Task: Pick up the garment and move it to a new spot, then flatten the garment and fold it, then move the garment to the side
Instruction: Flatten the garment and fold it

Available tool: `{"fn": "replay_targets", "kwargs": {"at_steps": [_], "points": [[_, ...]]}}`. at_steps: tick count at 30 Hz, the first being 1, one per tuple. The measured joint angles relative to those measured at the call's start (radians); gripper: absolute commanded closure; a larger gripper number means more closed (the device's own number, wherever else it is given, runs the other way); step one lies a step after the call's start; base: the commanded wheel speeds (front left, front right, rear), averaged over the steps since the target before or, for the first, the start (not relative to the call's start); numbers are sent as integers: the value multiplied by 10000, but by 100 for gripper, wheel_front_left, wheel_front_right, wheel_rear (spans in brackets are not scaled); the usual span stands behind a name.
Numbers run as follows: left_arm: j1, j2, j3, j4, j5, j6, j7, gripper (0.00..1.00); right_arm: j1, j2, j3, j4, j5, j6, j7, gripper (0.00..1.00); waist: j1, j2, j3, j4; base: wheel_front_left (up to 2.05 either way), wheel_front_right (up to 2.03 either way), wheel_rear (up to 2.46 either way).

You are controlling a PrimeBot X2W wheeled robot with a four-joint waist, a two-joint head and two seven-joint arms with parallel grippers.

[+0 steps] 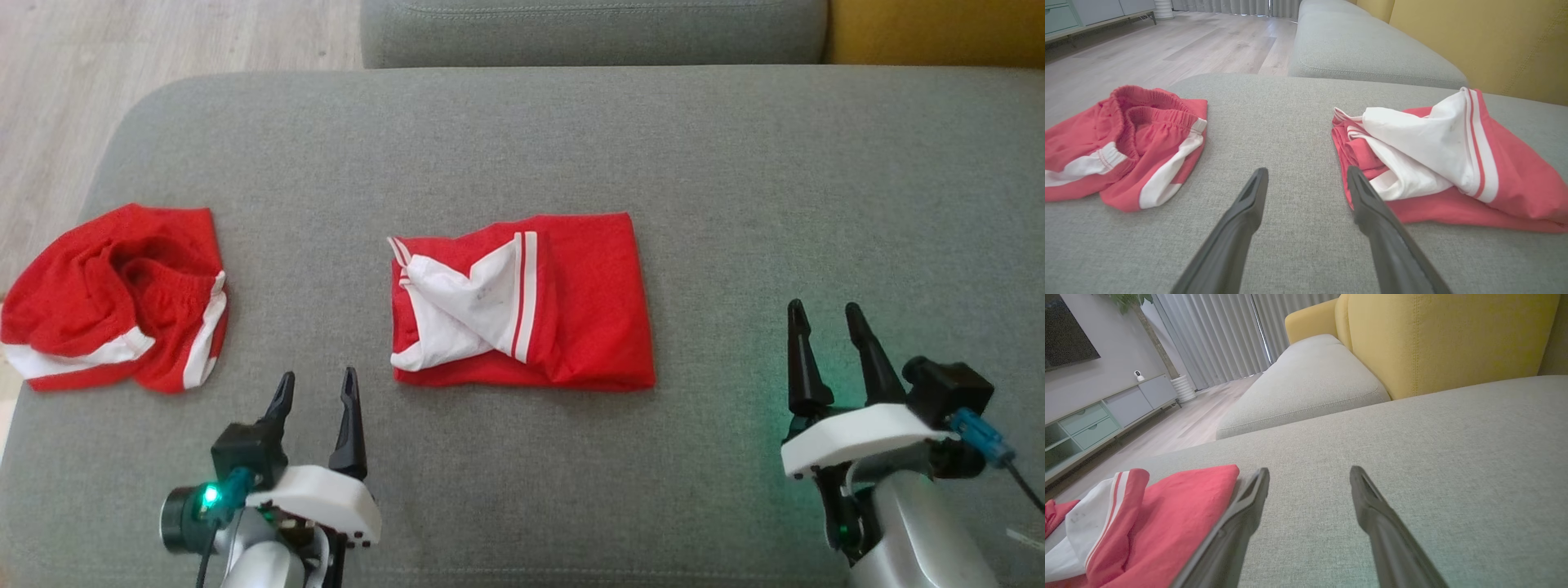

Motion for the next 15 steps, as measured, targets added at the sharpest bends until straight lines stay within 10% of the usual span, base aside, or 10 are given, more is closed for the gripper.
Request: {"fn": "replay_targets", "kwargs": {"at_steps": [15], "points": [[-184, -4, -426, -67, -238, -6, 0, 0, -882, -4, 1636, 295, 253, 0, 2, 0, 0, 0, 624, 705, 0, 0, 0]]}}
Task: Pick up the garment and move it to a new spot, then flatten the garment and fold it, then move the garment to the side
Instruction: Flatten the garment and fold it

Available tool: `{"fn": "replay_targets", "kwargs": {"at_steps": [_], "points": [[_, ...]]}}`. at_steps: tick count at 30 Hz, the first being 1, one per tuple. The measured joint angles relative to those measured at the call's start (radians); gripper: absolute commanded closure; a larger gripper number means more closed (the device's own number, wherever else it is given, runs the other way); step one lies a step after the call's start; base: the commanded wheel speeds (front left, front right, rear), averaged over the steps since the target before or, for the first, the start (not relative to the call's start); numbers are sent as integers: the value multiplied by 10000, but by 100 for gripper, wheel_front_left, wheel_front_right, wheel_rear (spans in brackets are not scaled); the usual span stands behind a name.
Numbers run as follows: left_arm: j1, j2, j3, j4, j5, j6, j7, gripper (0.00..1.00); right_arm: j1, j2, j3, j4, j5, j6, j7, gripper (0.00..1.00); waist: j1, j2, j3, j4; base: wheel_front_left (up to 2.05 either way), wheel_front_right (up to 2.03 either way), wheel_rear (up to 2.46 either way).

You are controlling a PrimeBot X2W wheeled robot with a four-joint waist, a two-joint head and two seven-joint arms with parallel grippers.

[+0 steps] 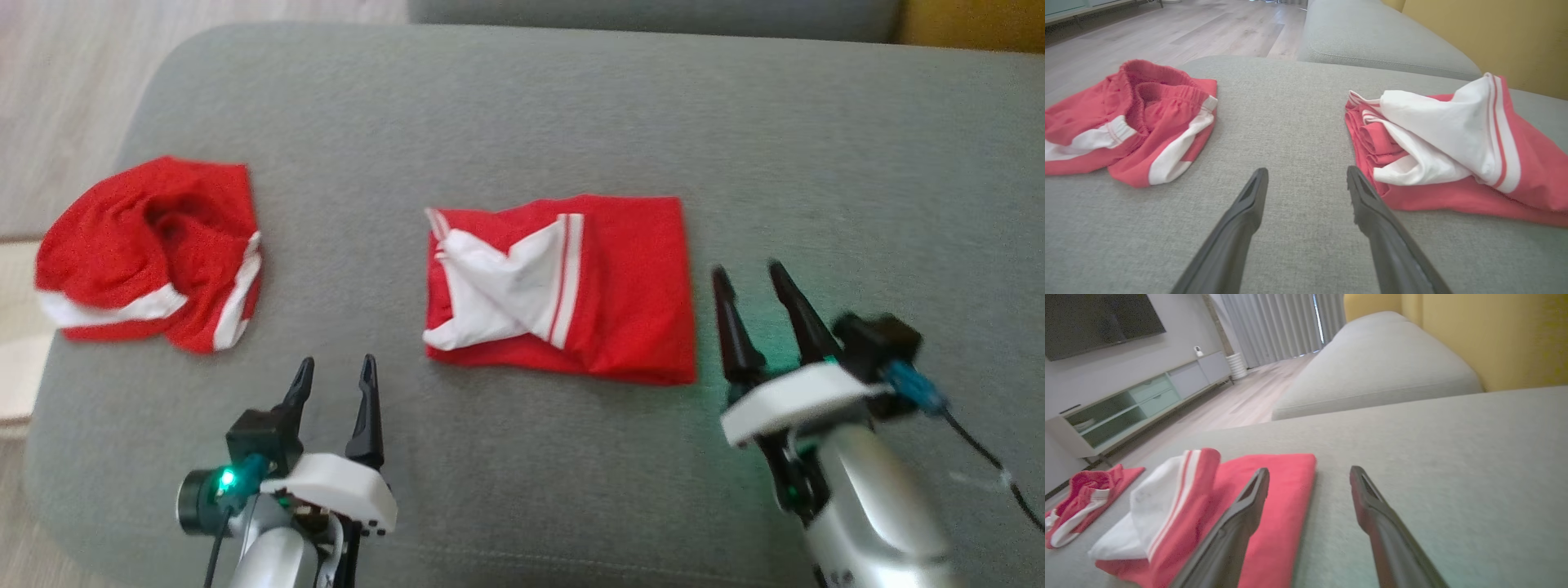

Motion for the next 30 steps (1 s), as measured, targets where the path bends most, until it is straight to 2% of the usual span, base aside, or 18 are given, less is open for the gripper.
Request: {"fn": "replay_targets", "kwargs": {"at_steps": [9, 20, 21, 22, 23, 24, 30], "points": [[-181, 2, -288, 36, -251, 6, 0, 0, -1528, -27, 1530, 637, 844, 0, 579, 0, 0, 0, 389, 1023, 0, 0, 0], [-369, 2, -441, -25, -443, 15, 0, 0, -2367, -69, 2094, 1670, 2757, 0, 1829, 1, 0, 0, 779, 1762, 0, 0, 0], [-382, 2, -454, -58, -504, 17, 0, 0, -2409, -69, 2171, 1710, 2851, 0, 1864, 18, 0, 0, 814, 1786, 0, 0, 0], [-383, 2, -464, -98, -516, 21, 0, 0, -2470, -71, 2251, 1737, 2855, 0, 1885, 18, 0, 0, 852, 1804, 0, 0, 0], [-384, 2, -468, -127, -516, 31, 0, 0, -2534, -73, 2314, 1739, 2865, 0, 1881, 73, 0, 0, 890, 1817, 0, 0, 0], [-392, 2, -474, -138, -516, 33, 0, 0, -2601, -84, 2422, 1737, 2913, 0, 1879, 100, 0, 0, 920, 1827, 0, 0, 0], [-454, 0, -495, -178, -589, 102, 0, 0, -2747, -128, 3231, 1442, 3053, 0, 1799, 100, 0, 0, 977, 1802, 0, 0, 0]]}}
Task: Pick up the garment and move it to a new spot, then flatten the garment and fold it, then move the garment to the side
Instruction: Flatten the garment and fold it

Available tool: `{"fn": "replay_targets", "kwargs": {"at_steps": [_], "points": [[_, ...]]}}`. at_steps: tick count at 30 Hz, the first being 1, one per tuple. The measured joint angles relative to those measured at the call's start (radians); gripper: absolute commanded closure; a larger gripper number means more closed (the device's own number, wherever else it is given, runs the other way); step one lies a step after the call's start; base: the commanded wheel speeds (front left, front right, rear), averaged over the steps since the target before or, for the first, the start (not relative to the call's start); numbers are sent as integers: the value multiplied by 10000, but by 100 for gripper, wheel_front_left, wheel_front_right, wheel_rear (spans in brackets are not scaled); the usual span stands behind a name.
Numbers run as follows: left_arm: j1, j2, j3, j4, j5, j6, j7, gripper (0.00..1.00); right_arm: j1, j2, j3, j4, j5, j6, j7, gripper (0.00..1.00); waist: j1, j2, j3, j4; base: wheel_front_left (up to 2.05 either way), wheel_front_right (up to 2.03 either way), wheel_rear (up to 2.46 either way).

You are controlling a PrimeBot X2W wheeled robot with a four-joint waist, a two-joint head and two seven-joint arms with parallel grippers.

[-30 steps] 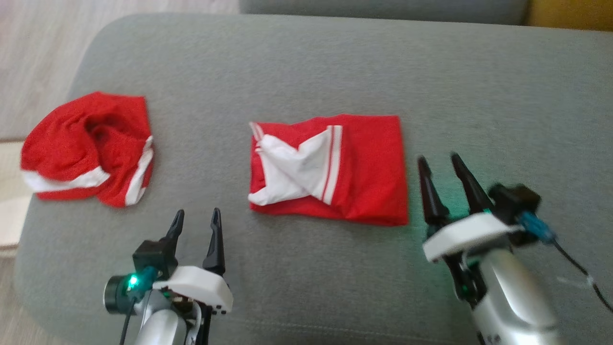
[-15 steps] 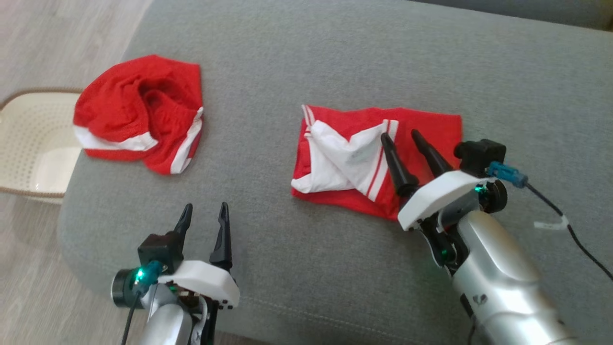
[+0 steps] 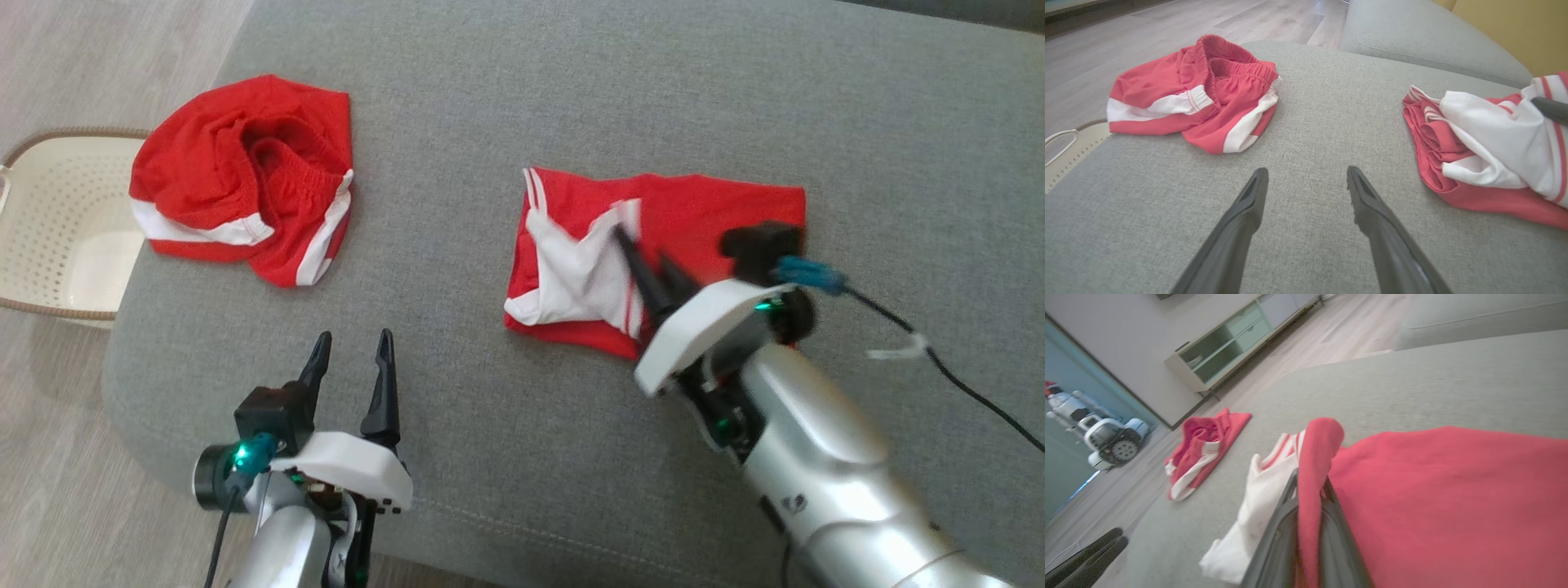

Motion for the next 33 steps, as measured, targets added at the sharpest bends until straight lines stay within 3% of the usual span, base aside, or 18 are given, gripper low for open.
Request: {"fn": "replay_targets", "kwargs": {"at_steps": [6, 7, 8, 9, 12, 17, 26, 33], "points": [[-15, 0, -8, -12, -75, -6, 0, 0, 135, -73, 2011, -825, 539, 0, 692, 100, 0, 0, -135, -129, 0, 0, 0], [-20, 0, -21, -12, -75, -10, 0, 0, 180, -109, 2226, -918, 681, 0, 757, 59, 0, 0, -161, -145, 0, 0, 0], [-25, 0, -35, -12, -75, -10, 0, 0, 249, -151, 2437, -1047, 855, 0, 821, 7, 0, 0, -179, -162, 0, 0, 0], [-30, 0, -46, -12, -75, -10, 0, 0, 320, -209, 2677, -1179, 1055, 0, 907, 0, 0, 0, -194, -178, 0, 0, 0], [-41, 0, -75, -12, -75, -12, 0, 0, 470, -430, 3417, -1645, 1674, 0, 1034, 0, 0, 0, -238, -248, 0, 0, 0], [-66, 2, -36, -13, -71, -12, 0, 0, 479, -769, 3239, -1682, 1939, 0, 219, 0, 0, 0, -337, -485, 0, 0, 0], [-61, 2, 105, -13, 21, -90, 0, 0, 536, -717, 1522, -711, 1501, 0, -1419, 0, 0, 0, -618, -1093, 0, 0, 0], [1, 2, 263, -12, 221, -86, 0, 0, 1122, -587, -1097, 2, -209, 0, -1770, 0, 0, 0, -897, -1548, 0, 0, 0]]}}
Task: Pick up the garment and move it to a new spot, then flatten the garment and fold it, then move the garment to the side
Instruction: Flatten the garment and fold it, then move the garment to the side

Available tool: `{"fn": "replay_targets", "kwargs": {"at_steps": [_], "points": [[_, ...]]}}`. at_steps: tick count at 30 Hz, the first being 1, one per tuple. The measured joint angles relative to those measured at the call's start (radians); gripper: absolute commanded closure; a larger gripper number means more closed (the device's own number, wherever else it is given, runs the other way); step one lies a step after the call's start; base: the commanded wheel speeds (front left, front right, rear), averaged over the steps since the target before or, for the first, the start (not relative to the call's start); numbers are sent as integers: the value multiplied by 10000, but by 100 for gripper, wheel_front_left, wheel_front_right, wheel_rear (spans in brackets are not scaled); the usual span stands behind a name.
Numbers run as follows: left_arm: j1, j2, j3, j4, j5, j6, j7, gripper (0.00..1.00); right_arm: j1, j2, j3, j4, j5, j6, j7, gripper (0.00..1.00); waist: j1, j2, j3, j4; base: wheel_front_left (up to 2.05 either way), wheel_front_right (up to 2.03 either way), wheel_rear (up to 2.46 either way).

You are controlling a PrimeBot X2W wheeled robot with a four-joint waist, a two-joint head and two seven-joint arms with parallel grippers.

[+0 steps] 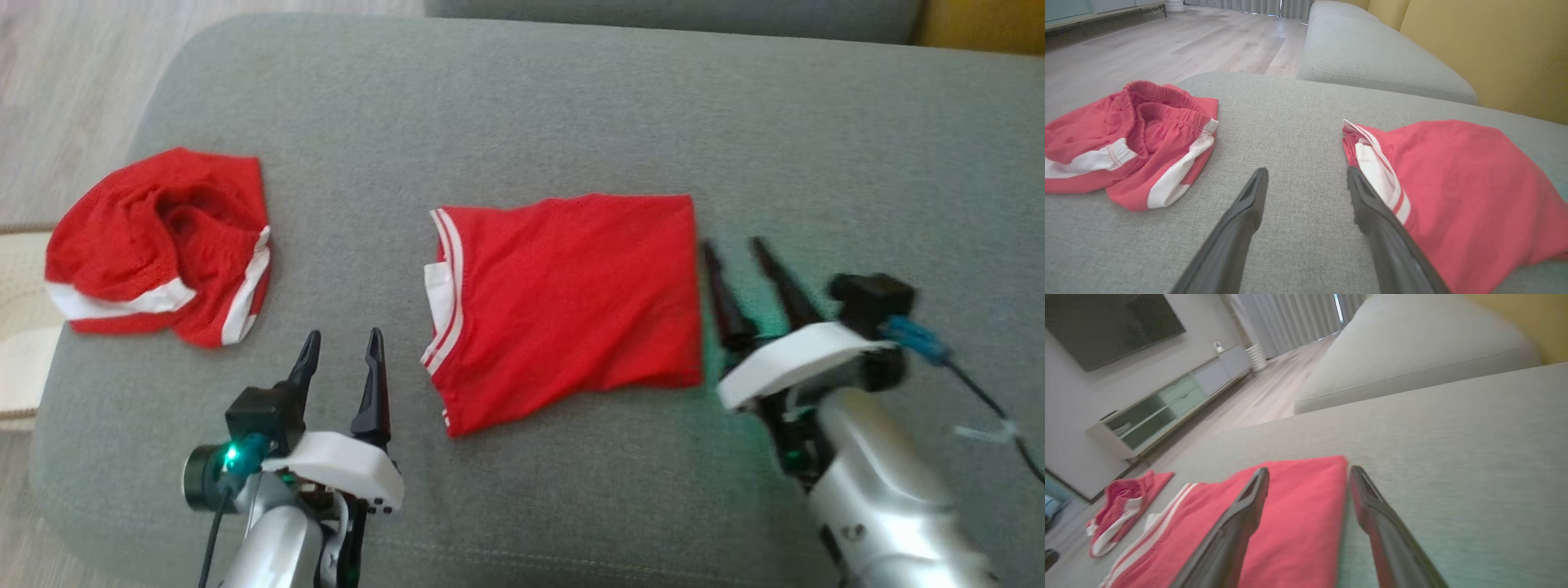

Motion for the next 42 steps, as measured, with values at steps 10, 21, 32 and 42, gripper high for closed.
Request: {"fn": "replay_targets", "kwargs": {"at_steps": [10, 21, 32, 42], "points": [[191, 2, 387, -4, 355, 33, 0, 0, 1877, 635, -3707, -1820, -3682, 0, -17, 0, 0, 0, -285, -535, 0, 0, 0], [822, 2, 708, 31, 531, 88, 0, 0, 2981, 729, -3894, -2343, -3613, 0, -19, 0, 0, 0, -818, -1032, 0, 0, 0], [1252, 4, 940, 6, 600, 211, 0, 0, 3460, 752, -3722, -2345, -3613, 0, -19, 0, 0, 0, -1114, -1360, 0, 0, 0], [1308, 6, 817, -81, 573, 259, 0, 0, 3470, 759, -3348, -2148, -3733, 0, -19, 0, 0, 0, -895, -1175, 0, 0, 0]]}}
